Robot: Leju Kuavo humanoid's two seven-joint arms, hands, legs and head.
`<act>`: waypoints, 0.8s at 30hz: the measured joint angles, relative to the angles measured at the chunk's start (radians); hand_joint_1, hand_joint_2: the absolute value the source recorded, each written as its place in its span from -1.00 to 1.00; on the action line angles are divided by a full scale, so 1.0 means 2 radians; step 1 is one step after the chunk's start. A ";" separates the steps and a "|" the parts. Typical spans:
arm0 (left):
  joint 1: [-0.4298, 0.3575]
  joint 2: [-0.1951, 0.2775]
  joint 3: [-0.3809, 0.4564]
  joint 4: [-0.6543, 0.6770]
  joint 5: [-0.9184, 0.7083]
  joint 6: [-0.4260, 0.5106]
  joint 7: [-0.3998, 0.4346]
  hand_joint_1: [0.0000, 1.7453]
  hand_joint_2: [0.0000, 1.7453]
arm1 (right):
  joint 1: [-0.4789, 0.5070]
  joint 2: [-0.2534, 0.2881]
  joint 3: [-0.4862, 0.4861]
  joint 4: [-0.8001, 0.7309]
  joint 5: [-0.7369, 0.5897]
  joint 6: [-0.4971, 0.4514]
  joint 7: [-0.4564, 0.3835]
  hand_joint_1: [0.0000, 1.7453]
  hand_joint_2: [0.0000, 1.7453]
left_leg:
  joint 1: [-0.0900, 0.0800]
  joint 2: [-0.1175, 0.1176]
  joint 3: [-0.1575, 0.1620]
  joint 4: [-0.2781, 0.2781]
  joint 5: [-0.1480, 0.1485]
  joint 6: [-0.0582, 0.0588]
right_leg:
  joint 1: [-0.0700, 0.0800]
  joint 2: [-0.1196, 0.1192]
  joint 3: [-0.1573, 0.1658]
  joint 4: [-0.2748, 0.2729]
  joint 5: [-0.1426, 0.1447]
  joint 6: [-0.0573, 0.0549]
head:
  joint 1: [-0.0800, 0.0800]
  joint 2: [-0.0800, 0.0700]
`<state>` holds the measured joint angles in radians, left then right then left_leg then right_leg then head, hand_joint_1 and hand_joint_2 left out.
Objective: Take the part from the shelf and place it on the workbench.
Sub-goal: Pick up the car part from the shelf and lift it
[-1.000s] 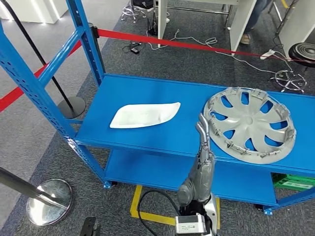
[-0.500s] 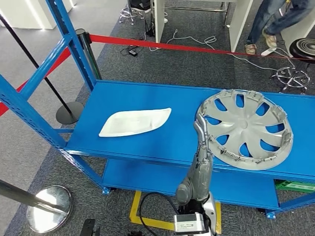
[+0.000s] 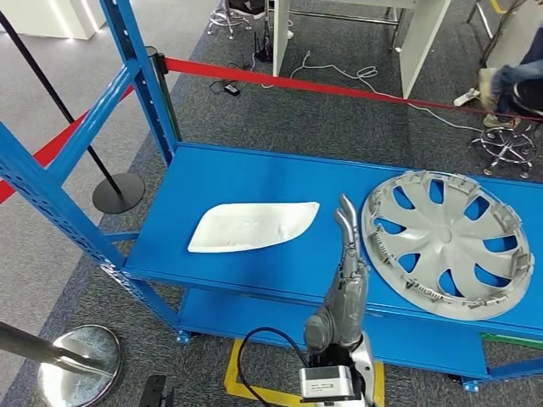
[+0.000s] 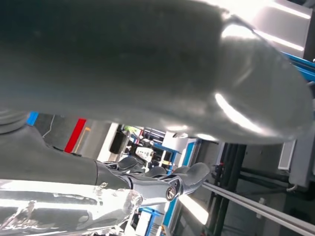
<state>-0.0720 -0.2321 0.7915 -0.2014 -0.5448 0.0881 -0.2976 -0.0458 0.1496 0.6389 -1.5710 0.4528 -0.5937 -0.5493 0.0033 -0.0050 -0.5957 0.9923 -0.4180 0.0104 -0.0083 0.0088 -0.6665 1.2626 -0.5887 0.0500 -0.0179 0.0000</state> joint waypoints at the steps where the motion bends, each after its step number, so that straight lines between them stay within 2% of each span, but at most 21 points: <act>1: 0.000 -0.001 0.000 0.000 0.000 0.002 -0.002 -1.00 -1.00 | 0.000 0.000 -0.001 0.000 0.006 -0.001 0.002 -1.00 -1.00 | 0.000 -0.001 0.005 0.000 -0.003 -0.001 | 0.000 0.000 0.009 -0.032 0.027 -0.002 | 0.000 0.000; 2: 0.001 -0.001 0.000 0.000 -0.001 0.004 -0.004 -1.00 -1.00 | 0.000 0.000 -0.001 0.000 0.013 -0.002 0.005 -1.00 -1.00 | -0.001 -0.001 0.009 0.000 -0.006 -0.003 | 0.001 0.000 0.021 -0.067 0.050 -0.004 | 0.000 0.000; 3: 0.001 -0.002 0.001 0.000 -0.001 0.005 -0.007 -1.00 -1.00 | 0.000 -0.001 -0.002 0.000 0.018 -0.003 0.007 -1.00 -1.00 | -0.002 -0.002 0.012 0.001 -0.009 -0.005 | 0.001 0.001 0.031 -0.096 0.066 -0.006 | 0.000 0.000; 4: 0.000 -0.002 0.001 0.000 -0.001 0.007 -0.009 -1.00 -1.00 | 0.001 -0.001 -0.003 0.000 0.022 -0.002 0.011 -1.00 -1.00 | -0.002 -0.003 0.013 0.001 -0.010 -0.007 | 0.002 0.001 0.037 -0.112 0.074 -0.007 | 0.000 0.000; 6: 0.000 -0.002 0.003 0.000 -0.001 0.010 -0.012 -1.00 -1.00 | 0.007 -0.004 -0.005 0.000 0.022 0.007 0.021 -1.00 -1.00 | -0.001 -0.004 0.013 0.000 -0.011 -0.013 | 0.004 0.002 0.039 -0.119 0.074 -0.011 | -0.001 0.000; 8: 0.001 -0.002 0.005 0.000 -0.001 0.013 -0.014 -1.00 -1.00 | 0.015 -0.009 -0.008 0.000 0.021 0.019 0.030 -1.00 -1.00 | 0.000 -0.003 0.012 0.003 -0.015 -0.019 | 0.003 0.002 0.041 -0.122 0.075 -0.016 | -0.002 0.000; 9: 0.001 -0.002 0.005 0.000 -0.002 0.015 -0.013 -1.00 -1.00 | 0.019 -0.011 -0.009 0.000 0.022 0.024 0.034 -1.00 -1.00 | 0.000 -0.003 0.007 0.015 -0.024 -0.022 | 0.001 0.001 0.042 -0.123 0.076 -0.019 | -0.003 0.000; 10: 0.001 -0.001 0.006 0.000 -0.003 0.016 -0.011 -1.00 -1.00 | 0.021 -0.013 -0.010 0.000 0.024 0.027 0.037 -1.00 -1.00 | 0.000 -0.003 -0.005 0.038 -0.037 -0.025 | 0.000 0.001 0.043 -0.124 0.076 -0.020 | -0.004 0.000; 12: 0.002 0.000 0.007 0.000 -0.007 0.017 -0.006 -1.00 -1.00 | 0.029 -0.016 -0.013 0.000 0.028 0.029 0.040 -1.00 -1.00 | 0.000 -0.003 -0.039 0.105 -0.067 -0.029 | 0.000 0.000 0.044 -0.125 0.074 -0.022 | -0.005 0.000; 13: 0.002 0.000 0.007 0.000 -0.009 0.018 -0.003 -1.00 -1.00 | 0.033 -0.018 -0.014 0.000 0.030 0.029 0.041 -1.00 -1.00 | 0.000 -0.003 -0.055 0.132 -0.073 -0.029 | 0.000 -0.001 0.044 -0.125 0.074 -0.023 | -0.005 0.000; 14: 0.003 0.000 0.007 0.000 -0.011 0.018 -0.002 -1.00 -1.00 | 0.037 -0.020 -0.015 0.000 0.031 0.029 0.041 -1.00 -1.00 | 0.000 -0.003 -0.062 0.142 -0.070 -0.029 | 0.000 -0.001 0.045 -0.125 0.073 -0.023 | -0.005 0.000; 15: 0.003 0.000 0.007 0.000 -0.012 0.017 -0.001 -1.00 -1.00 | 0.039 -0.022 -0.016 0.000 0.031 0.028 0.042 -1.00 -1.00 | 0.000 -0.003 -0.060 0.132 -0.056 -0.029 | 0.000 0.000 0.047 -0.125 0.072 -0.023 | -0.005 0.000; 17: 0.003 0.001 0.007 0.000 -0.014 0.017 0.001 -1.00 -1.00 | 0.043 -0.023 -0.018 0.000 0.034 0.026 0.043 -1.00 -1.00 | 0.000 -0.002 -0.032 0.070 -0.015 -0.027 | 0.000 0.001 0.052 -0.125 0.069 -0.021 | -0.005 0.000; 18: 0.003 0.001 0.007 0.000 -0.015 0.015 0.001 -1.00 -1.00 | 0.045 -0.023 -0.019 0.000 0.036 0.025 0.044 -1.00 -1.00 | 0.000 -0.001 -0.017 0.037 -0.002 -0.025 | 0.001 0.001 0.053 -0.124 0.067 -0.019 | -0.005 0.000; 19: 0.002 0.001 0.007 0.000 -0.016 0.014 0.002 -1.00 -1.00 | 0.046 -0.023 -0.021 -0.001 0.038 0.023 0.045 -1.00 -1.00 | 0.000 -0.001 -0.006 0.015 0.004 -0.022 | 0.002 0.002 0.054 -0.123 0.065 -0.017 | -0.005 0.000; 20: 0.002 0.000 0.007 0.000 -0.016 0.012 0.004 -1.00 -1.00 | 0.048 -0.023 -0.022 -0.001 0.039 0.021 0.045 -1.00 -1.00 | 0.000 -0.001 -0.001 0.004 0.003 -0.019 | 0.003 0.002 0.054 -0.123 0.064 -0.014 | -0.004 0.000; 23: 0.003 -0.001 0.007 0.000 -0.016 0.006 0.009 -1.00 -1.00 | 0.050 -0.024 -0.023 -0.003 0.041 0.020 0.046 -1.00 -1.00 | 0.000 -0.002 0.001 -0.001 0.000 -0.009 | 0.003 0.001 0.053 -0.121 0.060 -0.006 | -0.004 0.000; 24: 0.003 -0.001 0.007 0.000 -0.016 0.005 0.011 -1.00 -1.00 | 0.050 -0.024 -0.024 -0.003 0.041 0.020 0.047 -1.00 -1.00 | 0.001 -0.002 0.002 -0.002 0.001 -0.006 | 0.003 0.000 0.048 -0.111 0.053 -0.003 | -0.002 0.000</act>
<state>-0.0655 -0.2348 0.8049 -0.2018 -0.5770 0.0987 -0.2747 0.0534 0.1022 0.5919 -1.5765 0.5352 -0.5529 -0.4561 0.0047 -0.0081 -0.5917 0.9879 -0.4168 -0.0022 -0.0021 0.0097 -0.5697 1.0404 -0.4835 0.0431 -0.0228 0.0000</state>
